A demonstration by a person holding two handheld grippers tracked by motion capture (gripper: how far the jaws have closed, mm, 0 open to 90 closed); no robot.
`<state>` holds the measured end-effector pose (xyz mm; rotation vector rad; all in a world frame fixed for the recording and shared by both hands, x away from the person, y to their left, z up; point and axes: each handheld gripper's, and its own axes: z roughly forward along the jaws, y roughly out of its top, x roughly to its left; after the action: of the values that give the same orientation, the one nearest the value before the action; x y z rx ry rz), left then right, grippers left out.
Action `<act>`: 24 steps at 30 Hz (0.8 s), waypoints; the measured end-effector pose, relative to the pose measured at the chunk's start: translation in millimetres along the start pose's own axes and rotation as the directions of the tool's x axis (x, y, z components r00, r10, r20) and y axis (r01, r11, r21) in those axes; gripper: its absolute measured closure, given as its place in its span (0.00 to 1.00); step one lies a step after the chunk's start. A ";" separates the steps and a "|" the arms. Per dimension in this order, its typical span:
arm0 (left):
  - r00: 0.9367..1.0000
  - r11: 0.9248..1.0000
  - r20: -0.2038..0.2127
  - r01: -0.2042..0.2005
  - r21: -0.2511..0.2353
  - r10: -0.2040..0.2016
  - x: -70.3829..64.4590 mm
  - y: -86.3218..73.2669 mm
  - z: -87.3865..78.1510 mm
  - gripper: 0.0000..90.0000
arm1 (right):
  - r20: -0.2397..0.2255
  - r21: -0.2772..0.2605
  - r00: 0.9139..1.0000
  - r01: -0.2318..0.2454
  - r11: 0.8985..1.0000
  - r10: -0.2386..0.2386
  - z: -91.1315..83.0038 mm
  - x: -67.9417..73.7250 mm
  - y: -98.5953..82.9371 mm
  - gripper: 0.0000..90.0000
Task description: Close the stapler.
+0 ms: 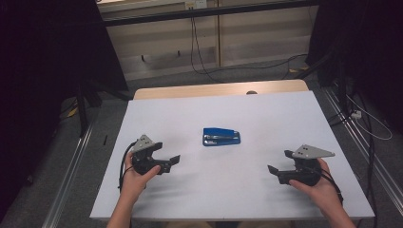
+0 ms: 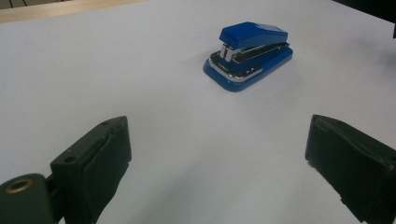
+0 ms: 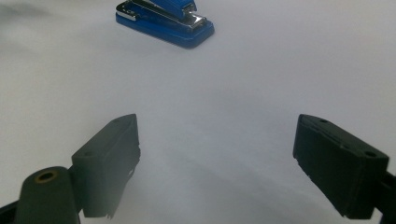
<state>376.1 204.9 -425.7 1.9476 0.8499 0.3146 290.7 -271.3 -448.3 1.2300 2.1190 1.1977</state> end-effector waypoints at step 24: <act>1.000 1.000 -0.005 0.010 0.010 -0.010 8.6 -18.3 -23.0 0.08 | -0.012 -0.018 1.000 0.013 1.000 -0.013 -2.1 -0.1 -1.2 0.17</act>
<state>362.2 231.6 -430.5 1.9522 0.8655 0.3098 288.7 -272.7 -448.2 1.2028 2.1173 1.2190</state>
